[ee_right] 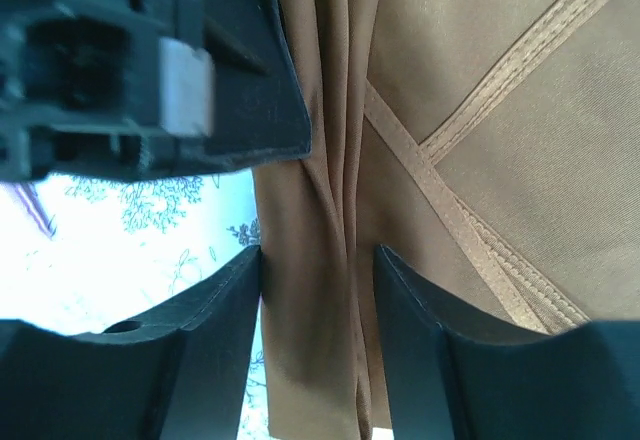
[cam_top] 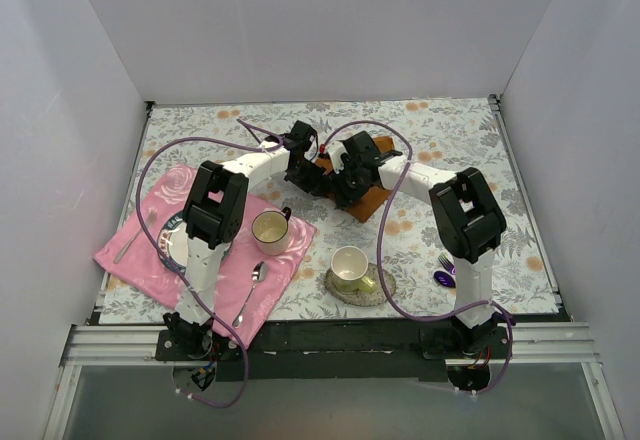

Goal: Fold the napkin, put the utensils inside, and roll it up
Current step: Roll the napkin with the utensil

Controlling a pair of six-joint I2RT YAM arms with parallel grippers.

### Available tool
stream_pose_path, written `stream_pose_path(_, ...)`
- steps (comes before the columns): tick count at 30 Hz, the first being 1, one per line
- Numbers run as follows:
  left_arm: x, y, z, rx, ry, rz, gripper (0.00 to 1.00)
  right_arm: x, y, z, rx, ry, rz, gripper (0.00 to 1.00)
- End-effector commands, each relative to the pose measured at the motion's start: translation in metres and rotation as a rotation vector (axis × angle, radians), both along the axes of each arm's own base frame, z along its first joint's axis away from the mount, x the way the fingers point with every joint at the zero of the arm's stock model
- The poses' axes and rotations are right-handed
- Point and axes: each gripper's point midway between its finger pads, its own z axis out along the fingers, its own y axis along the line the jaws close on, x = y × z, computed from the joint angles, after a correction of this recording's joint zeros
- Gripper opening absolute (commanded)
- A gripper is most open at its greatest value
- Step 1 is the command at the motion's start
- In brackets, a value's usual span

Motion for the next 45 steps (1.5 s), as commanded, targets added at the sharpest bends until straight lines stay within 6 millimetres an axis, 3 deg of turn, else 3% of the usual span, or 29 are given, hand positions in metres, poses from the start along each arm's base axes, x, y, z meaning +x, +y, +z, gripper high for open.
stream_pose_path(1,-0.012,0.007,0.012,0.0,0.066,0.111,0.0,0.018,0.006,0.028,0.006,-0.137,-0.004,0.61)
stream_pose_path(2,-0.011,0.006,0.013,-0.009,0.065,0.113,0.0,0.019,0.005,0.032,0.0,-0.147,-0.012,0.68)
stream_pose_path(3,-0.012,0.006,0.011,-0.012,0.07,0.114,0.0,0.022,0.002,0.039,-0.003,-0.17,-0.036,0.87)
stream_pose_path(4,-0.013,0.004,0.01,-0.018,0.07,0.111,0.0,0.023,0.0,0.041,0.001,-0.179,-0.044,0.99)
stream_pose_path(6,-0.013,0.004,0.01,-0.017,0.069,0.109,0.0,0.022,0.002,0.054,0.047,-0.195,-0.045,0.99)
stream_pose_path(11,-0.013,0.006,0.009,-0.018,0.068,0.108,0.0,0.013,-0.003,0.053,0.137,-0.069,-0.037,0.98)
stream_pose_path(19,-0.013,0.003,0.013,-0.042,0.074,0.113,0.0,0.005,0.002,0.057,0.144,-0.182,0.055,0.64)
stream_pose_path(26,-0.013,0.003,0.018,-0.056,0.082,0.125,0.0,0.002,0.021,0.035,0.136,-0.176,0.108,0.63)
stream_pose_path(31,-0.014,0.003,0.021,-0.059,0.087,0.13,0.0,0.006,0.034,0.035,0.148,-0.187,0.117,0.61)
stream_pose_path(38,-0.013,0.003,0.021,-0.062,0.098,0.138,0.0,0.001,0.036,0.014,0.123,-0.148,0.117,0.54)
stream_pose_path(41,-0.013,0.003,0.021,-0.063,0.103,0.14,0.0,0.0,0.031,0.006,0.102,-0.143,0.081,0.48)
stream_pose_path(44,-0.015,0.002,0.021,-0.074,0.111,0.144,0.0,-0.002,0.022,-0.006,0.075,-0.136,0.041,0.36)
stream_pose_path(45,-0.015,0.002,0.022,-0.077,0.113,0.144,0.0,-0.002,0.017,-0.009,0.059,-0.145,0.02,0.27)
